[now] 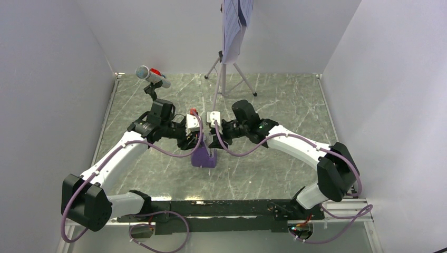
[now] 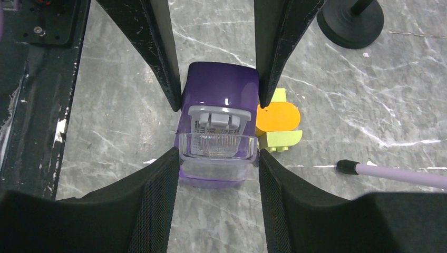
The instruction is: Pack up the instrument practice props
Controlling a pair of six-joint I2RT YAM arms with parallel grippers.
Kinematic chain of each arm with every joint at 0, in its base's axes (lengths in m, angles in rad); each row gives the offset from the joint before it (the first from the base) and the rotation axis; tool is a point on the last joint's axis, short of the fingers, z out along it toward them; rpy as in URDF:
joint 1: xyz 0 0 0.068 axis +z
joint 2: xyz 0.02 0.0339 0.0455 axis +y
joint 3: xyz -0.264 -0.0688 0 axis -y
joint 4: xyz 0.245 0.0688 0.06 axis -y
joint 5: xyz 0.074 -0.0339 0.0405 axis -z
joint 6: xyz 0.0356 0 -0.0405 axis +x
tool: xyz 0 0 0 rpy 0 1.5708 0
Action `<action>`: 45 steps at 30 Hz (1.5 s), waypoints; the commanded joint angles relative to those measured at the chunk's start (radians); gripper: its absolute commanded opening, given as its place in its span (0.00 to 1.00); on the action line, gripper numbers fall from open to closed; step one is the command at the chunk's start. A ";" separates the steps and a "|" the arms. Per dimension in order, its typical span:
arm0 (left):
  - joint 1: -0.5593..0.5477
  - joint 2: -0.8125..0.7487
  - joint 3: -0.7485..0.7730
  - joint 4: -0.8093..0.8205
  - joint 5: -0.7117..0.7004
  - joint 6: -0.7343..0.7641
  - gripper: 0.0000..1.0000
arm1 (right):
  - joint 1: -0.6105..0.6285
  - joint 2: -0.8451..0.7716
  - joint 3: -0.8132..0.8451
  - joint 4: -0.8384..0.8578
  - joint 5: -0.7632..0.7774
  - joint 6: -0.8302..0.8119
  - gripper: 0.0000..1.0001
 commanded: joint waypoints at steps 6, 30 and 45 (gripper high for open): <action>0.000 0.011 -0.030 -0.079 -0.027 0.031 0.01 | 0.001 -0.016 -0.009 0.024 -0.076 0.037 0.00; 0.000 -0.014 -0.051 -0.072 -0.018 0.032 0.01 | 0.024 0.087 -0.041 0.094 0.026 0.021 0.00; 0.011 -0.024 -0.050 -0.044 0.094 -0.046 0.01 | 0.040 0.111 -0.049 0.078 0.023 0.022 0.00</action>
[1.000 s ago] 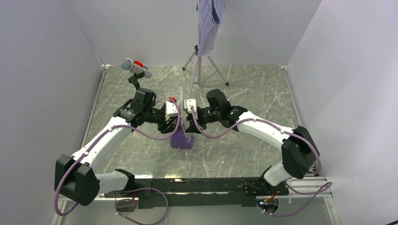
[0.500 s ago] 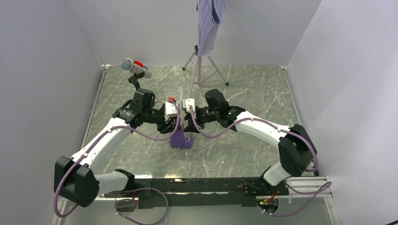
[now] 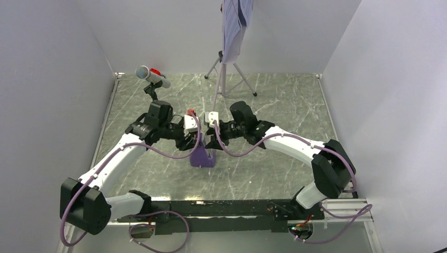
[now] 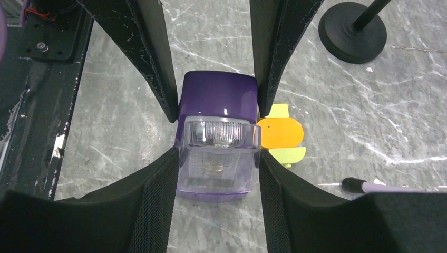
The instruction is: Pack up the instrument practice props
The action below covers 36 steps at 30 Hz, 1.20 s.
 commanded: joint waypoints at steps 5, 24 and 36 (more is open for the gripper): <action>0.000 -0.004 -0.052 0.001 0.161 -0.122 0.01 | 0.029 0.157 0.020 -0.058 0.126 0.013 0.00; 0.051 -0.046 -0.126 0.074 0.213 -0.209 0.01 | 0.064 0.115 -0.090 0.142 0.112 0.174 0.00; 0.051 -0.053 -0.113 0.004 0.101 -0.101 0.01 | 0.020 0.006 -0.061 0.067 -0.009 0.233 0.00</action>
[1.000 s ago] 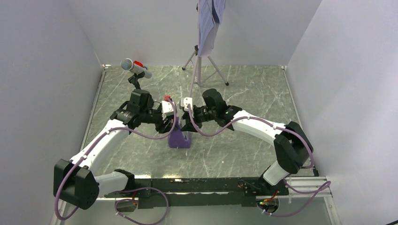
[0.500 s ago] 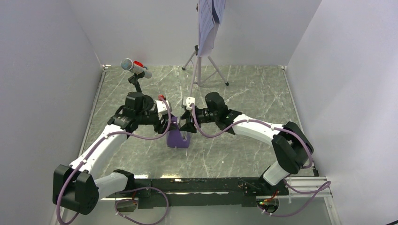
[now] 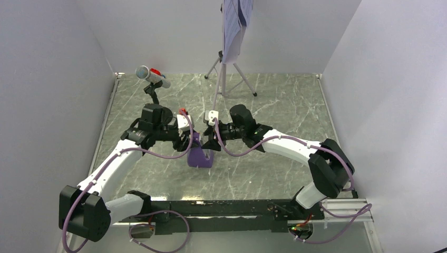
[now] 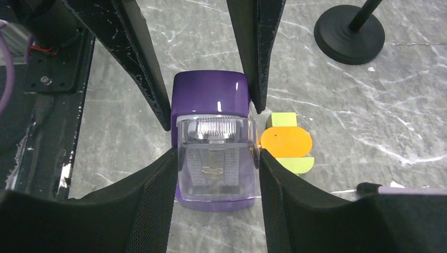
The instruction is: Pack up the instrument practice props
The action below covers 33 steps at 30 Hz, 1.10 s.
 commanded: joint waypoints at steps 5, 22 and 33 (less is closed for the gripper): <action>-0.020 0.001 -0.021 -0.132 -0.002 0.033 0.01 | -0.036 -0.025 0.001 -0.106 -0.114 0.134 0.00; 0.002 -0.001 -0.042 -0.131 -0.038 0.057 0.01 | -0.090 -0.063 -0.070 -0.030 -0.166 0.122 0.00; 0.012 -0.010 -0.059 -0.104 -0.026 0.029 0.01 | -0.041 -0.046 -0.075 -0.001 -0.143 0.133 0.00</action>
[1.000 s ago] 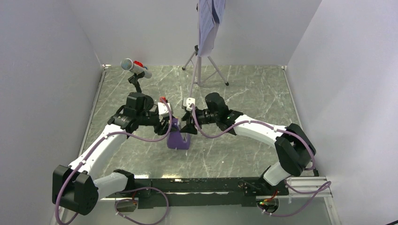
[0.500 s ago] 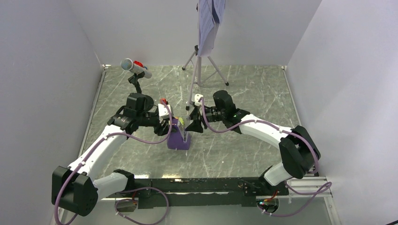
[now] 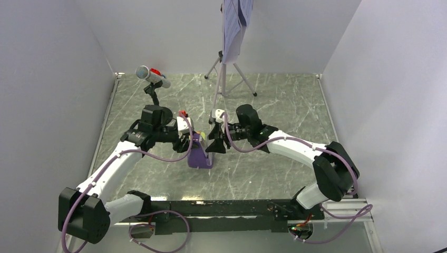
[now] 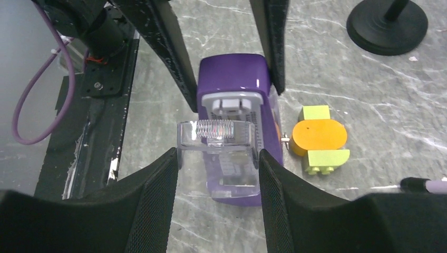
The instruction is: Pack up the instrument practice props
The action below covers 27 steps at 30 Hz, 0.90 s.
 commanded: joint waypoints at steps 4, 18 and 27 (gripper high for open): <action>0.012 0.004 -0.052 -0.102 -0.028 -0.012 0.01 | 0.013 0.002 0.003 -0.008 0.018 0.011 0.00; 0.017 0.048 -0.002 -0.163 -0.067 0.074 0.01 | -0.014 -0.007 0.081 -0.034 0.062 -0.046 0.00; 0.022 0.069 0.017 -0.167 -0.076 0.082 0.01 | -0.009 0.002 0.091 -0.008 0.059 -0.052 0.00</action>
